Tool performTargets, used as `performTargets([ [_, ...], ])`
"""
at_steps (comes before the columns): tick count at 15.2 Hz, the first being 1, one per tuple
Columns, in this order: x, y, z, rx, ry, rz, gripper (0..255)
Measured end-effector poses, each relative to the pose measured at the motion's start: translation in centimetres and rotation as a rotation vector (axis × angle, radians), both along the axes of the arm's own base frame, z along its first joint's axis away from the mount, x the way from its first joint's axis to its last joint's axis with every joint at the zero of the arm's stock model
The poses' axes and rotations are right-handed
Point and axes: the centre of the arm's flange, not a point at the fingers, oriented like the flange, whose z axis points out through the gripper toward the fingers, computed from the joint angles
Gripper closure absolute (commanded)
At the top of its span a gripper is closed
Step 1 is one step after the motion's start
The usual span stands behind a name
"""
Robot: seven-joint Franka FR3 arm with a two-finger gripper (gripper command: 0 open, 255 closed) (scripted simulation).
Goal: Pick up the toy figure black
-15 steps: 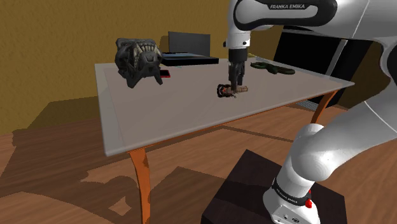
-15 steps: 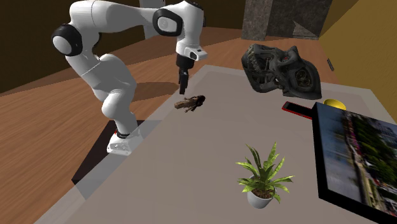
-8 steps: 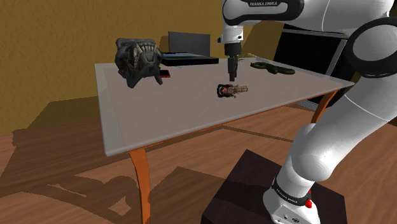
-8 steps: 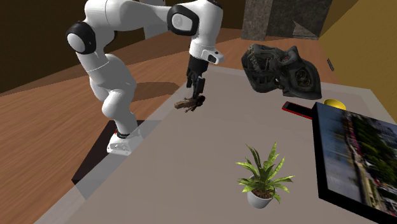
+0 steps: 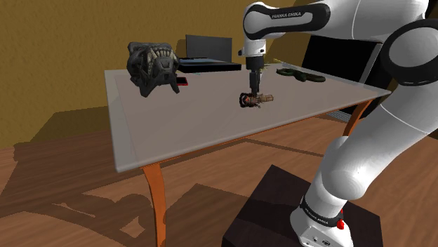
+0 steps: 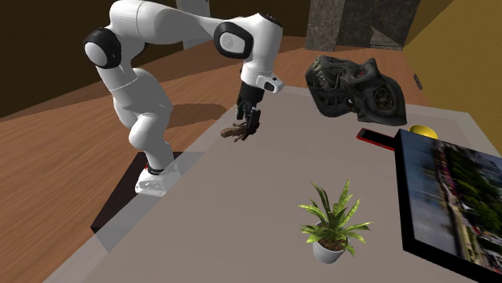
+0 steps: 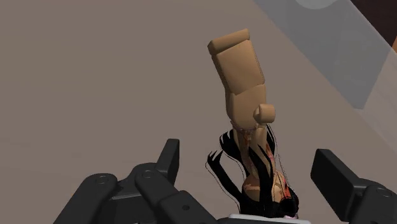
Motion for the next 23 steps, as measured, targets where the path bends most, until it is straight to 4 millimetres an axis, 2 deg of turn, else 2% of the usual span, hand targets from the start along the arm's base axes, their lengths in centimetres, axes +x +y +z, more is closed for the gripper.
performTargets([
  [11, 0.0, 0.0, 0.1, 0.000, -0.002, 0.000, 255],
  [23, 0.1, 0.1, 6.0, 0.000, -0.001, 0.000, 255],
])
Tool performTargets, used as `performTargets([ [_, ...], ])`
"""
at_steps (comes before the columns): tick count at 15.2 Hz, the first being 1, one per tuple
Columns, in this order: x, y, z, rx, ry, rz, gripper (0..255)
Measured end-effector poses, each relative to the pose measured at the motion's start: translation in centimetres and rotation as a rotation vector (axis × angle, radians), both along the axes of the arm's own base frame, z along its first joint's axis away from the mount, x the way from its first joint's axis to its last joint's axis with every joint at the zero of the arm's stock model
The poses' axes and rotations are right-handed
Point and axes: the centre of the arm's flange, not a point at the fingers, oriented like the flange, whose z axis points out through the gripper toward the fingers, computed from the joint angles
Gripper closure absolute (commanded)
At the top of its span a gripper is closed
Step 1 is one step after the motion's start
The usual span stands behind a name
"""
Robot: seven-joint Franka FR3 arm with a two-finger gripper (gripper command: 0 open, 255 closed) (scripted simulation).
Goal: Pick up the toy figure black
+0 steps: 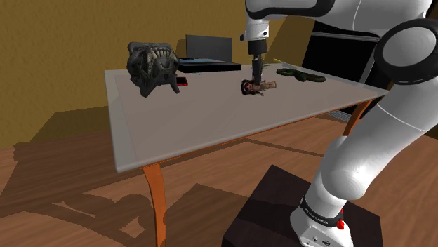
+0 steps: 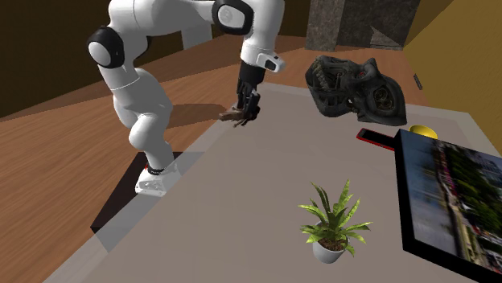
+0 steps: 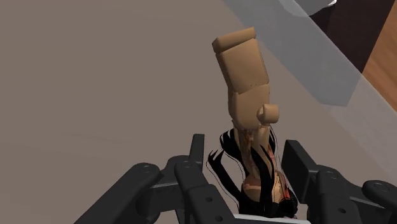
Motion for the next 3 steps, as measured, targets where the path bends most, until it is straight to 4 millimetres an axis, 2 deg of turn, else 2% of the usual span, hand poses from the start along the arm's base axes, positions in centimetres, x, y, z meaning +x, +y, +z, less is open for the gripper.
performTargets([
  [3, -0.01, -0.03, 1.41, 0.000, 0.000, 0.000, 255],
])
